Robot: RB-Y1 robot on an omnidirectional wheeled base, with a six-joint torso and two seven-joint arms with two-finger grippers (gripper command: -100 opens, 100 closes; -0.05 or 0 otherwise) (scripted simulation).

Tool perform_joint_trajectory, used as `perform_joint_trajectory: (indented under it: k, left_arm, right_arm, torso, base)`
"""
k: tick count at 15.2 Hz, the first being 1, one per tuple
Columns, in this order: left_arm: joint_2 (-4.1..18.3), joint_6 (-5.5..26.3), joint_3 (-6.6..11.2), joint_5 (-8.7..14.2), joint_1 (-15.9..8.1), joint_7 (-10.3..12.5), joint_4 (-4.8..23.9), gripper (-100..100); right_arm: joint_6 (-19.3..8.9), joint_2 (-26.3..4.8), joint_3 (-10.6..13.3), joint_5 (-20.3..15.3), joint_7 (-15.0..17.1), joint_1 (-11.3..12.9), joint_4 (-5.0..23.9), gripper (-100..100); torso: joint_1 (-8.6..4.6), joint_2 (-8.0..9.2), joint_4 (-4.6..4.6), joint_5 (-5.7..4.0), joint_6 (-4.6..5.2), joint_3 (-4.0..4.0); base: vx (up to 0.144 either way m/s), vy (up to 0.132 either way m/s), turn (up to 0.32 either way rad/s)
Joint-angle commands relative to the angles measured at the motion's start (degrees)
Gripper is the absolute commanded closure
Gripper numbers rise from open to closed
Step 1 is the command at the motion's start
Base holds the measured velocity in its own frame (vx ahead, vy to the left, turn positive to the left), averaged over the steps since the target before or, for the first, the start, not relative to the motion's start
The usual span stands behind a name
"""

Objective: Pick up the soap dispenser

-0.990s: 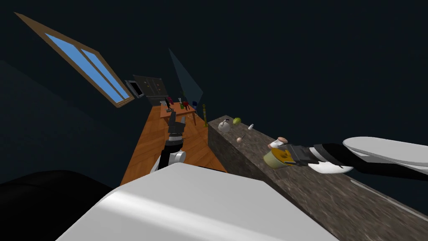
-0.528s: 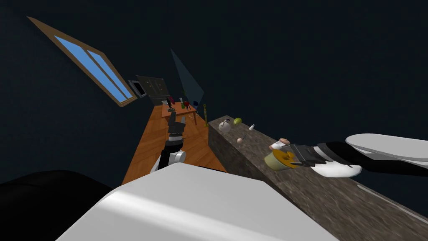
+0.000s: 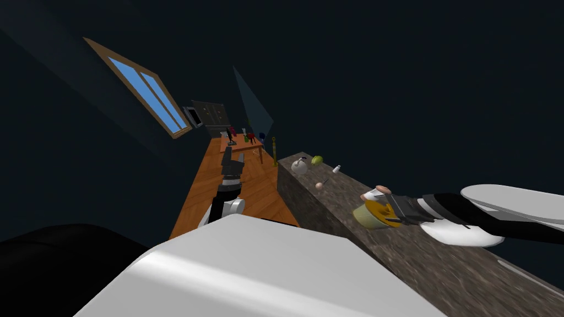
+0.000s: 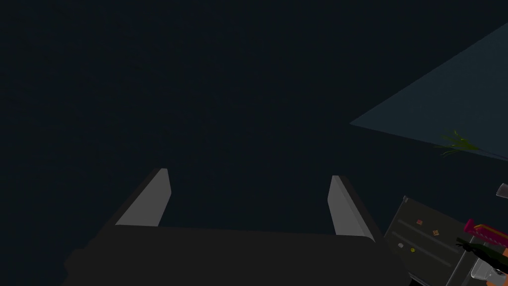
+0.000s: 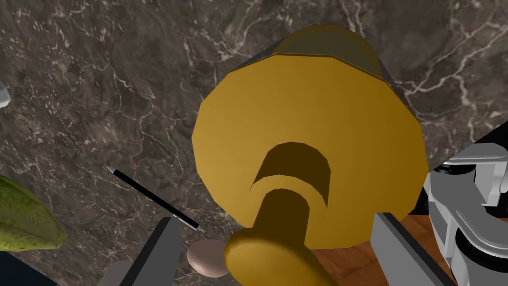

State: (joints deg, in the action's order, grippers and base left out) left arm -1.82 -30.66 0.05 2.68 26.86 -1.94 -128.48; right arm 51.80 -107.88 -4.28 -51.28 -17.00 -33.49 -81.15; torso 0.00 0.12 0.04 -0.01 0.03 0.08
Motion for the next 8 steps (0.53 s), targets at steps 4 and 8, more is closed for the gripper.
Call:
perform_joint_trajectory:
  k: [4, 8]
  left_arm:
    - [0.0, 0.0, 0.0, 0.0, 0.0, 0.0, 0.0, 0]
    - [0.0, 0.0, 0.0, 0.0, 0.01, 0.0, 0.0, 0]
  right_arm:
    - [0.05, -0.02, 0.03, 0.03, 0.01, 0.0, -0.02, 100]
    - [-0.19, -1.65, 0.36, 1.67, -0.88, -0.28, -0.29, 100]
  torso:
    - [-0.01, -0.06, -0.01, -0.01, -0.01, -0.04]
    - [-0.01, -0.1, 0.0, 0.04, 0.03, -0.05]
  base:
    - [0.0, 0.0, 0.0]
    - [0.015, -0.003, -0.062]
